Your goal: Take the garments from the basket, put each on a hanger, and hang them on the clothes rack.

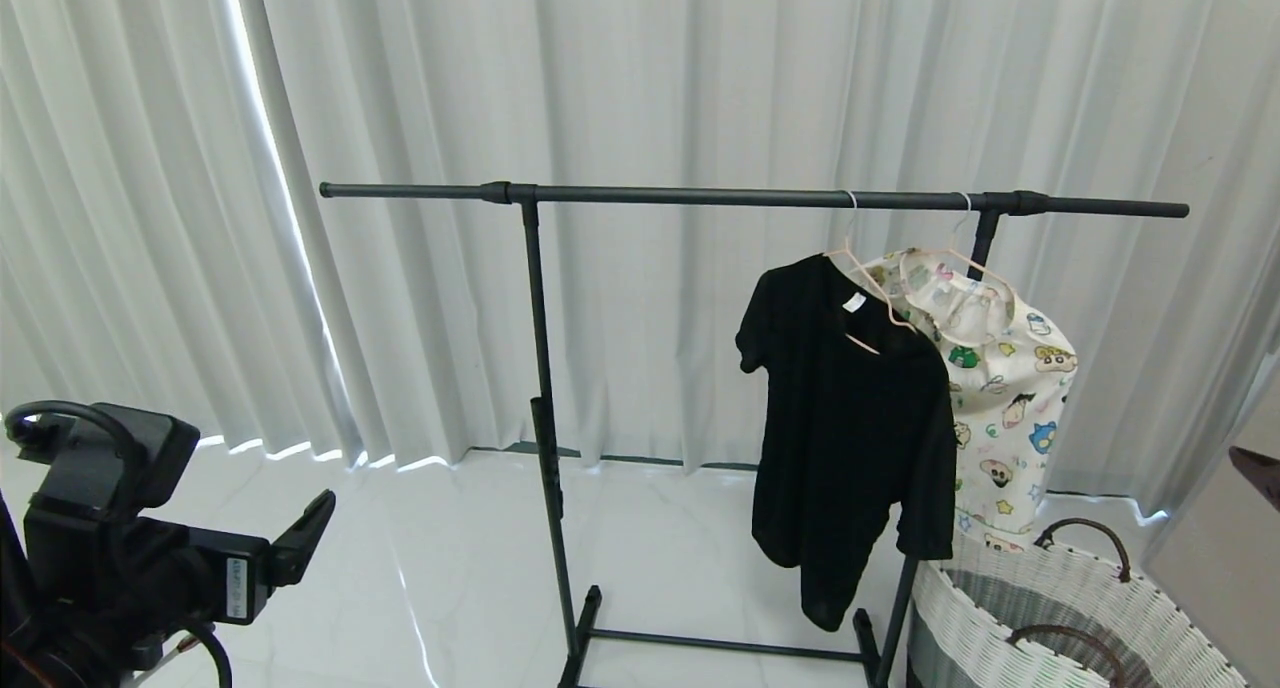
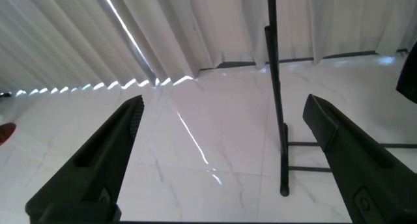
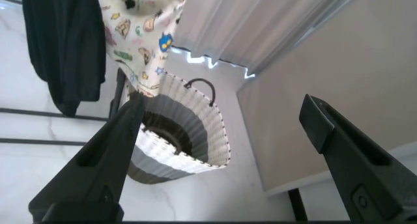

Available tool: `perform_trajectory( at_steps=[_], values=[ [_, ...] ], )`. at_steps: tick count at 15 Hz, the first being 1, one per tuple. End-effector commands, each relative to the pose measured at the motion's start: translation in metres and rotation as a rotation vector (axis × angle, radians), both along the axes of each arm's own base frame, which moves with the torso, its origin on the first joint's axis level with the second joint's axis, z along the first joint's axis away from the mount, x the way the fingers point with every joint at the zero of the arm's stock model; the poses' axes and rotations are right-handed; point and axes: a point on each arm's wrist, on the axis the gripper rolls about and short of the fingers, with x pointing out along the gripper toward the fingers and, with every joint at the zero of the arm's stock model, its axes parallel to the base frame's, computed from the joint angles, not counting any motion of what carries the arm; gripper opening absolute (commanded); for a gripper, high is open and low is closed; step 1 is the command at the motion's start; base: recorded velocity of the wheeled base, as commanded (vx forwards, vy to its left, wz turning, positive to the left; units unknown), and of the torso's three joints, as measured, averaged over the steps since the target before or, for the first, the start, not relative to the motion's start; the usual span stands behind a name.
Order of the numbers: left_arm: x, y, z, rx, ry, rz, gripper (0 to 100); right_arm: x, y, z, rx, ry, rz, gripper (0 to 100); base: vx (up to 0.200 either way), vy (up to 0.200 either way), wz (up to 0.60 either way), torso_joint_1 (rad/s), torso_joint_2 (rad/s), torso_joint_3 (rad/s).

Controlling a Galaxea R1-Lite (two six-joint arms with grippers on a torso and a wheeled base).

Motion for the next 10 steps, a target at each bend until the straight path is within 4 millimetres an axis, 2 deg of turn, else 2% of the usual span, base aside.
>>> perform_trajectory(
  at_steps=[1,5,10],
  values=[
    [0.0,0.003,0.001,-0.001,-0.006,0.021,100,-0.006,-0.001,-0.005,-0.003,0.002,0.0,100,0.0,0.0,0.0,-0.217,0.5,0.266],
    [0.001,0.012,0.001,-0.002,-0.009,0.084,100,-0.006,-0.005,-0.005,-0.002,0.001,-0.03,100,0.0,0.0,0.0,-0.215,0.5,0.281],
    [-0.019,0.019,-0.003,-0.002,-0.031,0.118,100,-0.009,-0.013,-0.008,0.003,-0.019,-0.097,100,0.0,0.0,0.0,-0.194,0.48,0.284]
  ],
)
